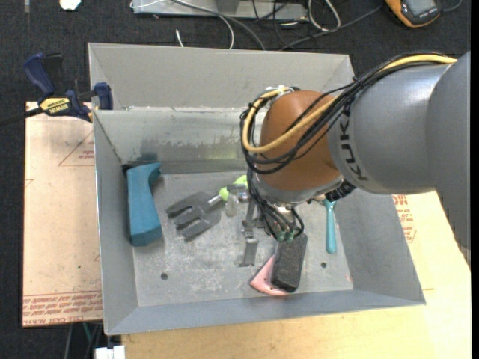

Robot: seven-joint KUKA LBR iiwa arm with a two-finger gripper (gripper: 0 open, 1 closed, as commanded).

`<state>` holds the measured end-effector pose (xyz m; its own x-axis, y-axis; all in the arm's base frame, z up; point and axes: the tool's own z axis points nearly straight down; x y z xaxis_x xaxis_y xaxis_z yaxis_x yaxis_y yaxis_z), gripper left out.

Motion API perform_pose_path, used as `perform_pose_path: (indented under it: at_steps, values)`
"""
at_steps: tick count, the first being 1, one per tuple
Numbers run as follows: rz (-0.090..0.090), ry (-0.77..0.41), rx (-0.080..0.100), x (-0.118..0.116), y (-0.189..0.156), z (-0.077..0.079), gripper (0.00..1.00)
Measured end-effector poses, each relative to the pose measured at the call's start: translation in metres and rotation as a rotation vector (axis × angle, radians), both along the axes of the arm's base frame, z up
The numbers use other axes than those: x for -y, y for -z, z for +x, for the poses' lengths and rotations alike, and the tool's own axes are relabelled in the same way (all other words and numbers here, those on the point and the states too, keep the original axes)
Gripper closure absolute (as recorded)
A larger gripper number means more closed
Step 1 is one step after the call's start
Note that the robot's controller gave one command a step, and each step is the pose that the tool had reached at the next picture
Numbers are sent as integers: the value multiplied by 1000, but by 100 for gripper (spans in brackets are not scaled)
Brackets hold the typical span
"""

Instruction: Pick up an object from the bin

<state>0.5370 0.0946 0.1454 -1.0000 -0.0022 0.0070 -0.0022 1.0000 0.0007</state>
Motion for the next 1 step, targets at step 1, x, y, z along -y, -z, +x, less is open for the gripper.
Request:
perform_pose_path:
  at_steps: [1]
  values:
    - [1,2,7,0,-4,2,0]
